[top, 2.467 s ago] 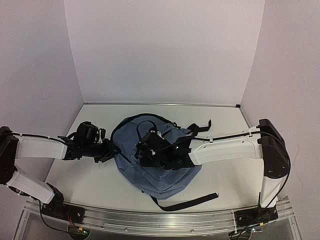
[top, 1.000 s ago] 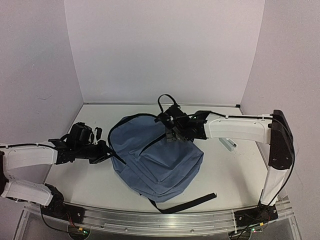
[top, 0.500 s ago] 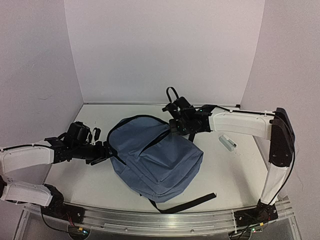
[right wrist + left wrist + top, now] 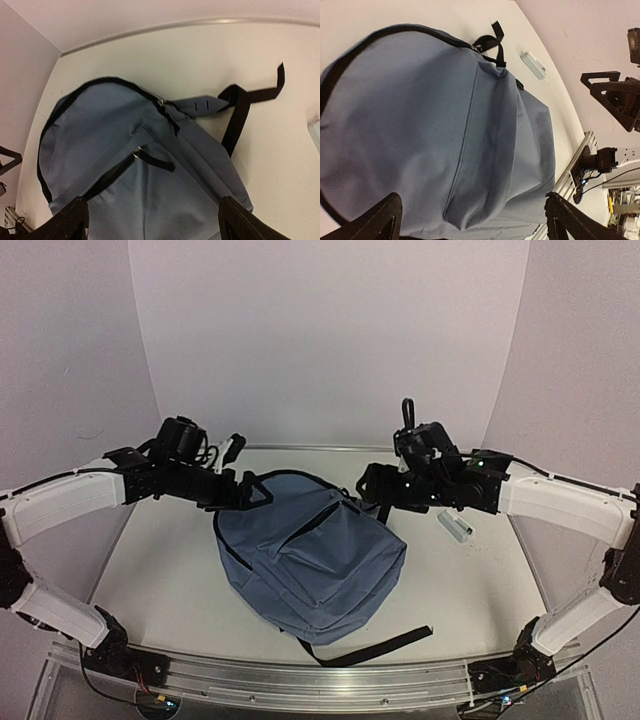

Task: Pack the student bag
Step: Adjust the student bag at the center of the board.

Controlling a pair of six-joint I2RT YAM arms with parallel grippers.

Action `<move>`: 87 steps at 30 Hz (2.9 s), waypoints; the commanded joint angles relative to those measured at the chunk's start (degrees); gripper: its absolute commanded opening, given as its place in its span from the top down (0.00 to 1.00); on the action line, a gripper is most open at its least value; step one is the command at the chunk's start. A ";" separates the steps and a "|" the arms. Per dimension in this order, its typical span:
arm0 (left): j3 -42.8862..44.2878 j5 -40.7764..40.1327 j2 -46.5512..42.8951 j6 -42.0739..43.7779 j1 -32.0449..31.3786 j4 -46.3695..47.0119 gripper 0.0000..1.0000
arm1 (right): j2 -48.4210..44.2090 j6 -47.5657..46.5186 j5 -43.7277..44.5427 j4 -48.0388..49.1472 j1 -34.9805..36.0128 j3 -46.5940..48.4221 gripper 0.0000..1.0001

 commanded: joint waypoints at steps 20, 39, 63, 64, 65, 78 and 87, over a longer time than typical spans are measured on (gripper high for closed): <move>20.55 -8.99 25.92 13.30 -10.07 -6.23 0.35 | -2.72 18.25 -16.34 23.08 -0.50 -25.31 0.33; 10.80 -7.46 18.19 -1.26 -10.53 4.28 1.00 | 17.25 -7.16 -12.83 20.29 -14.01 -1.02 1.00; 16.78 -7.34 21.49 -2.15 -7.01 6.54 0.24 | 12.86 -3.45 6.26 1.82 -1.64 8.28 0.30; 18.29 -7.78 23.34 -1.26 -7.31 4.65 0.23 | 12.17 -2.85 6.48 1.81 -1.64 7.38 0.30; 20.59 -8.75 24.82 -0.40 -7.86 2.86 0.22 | 11.40 -2.03 6.81 1.85 -1.61 6.47 0.30; 32.38 -25.18 34.27 1.82 -10.88 -12.22 0.44 | 2.99 -1.14 5.95 1.72 -0.92 -0.59 0.30; 23.68 -23.36 28.38 -2.41 -10.77 -4.88 0.94 | 8.18 -0.68 8.78 -0.64 5.27 5.01 0.30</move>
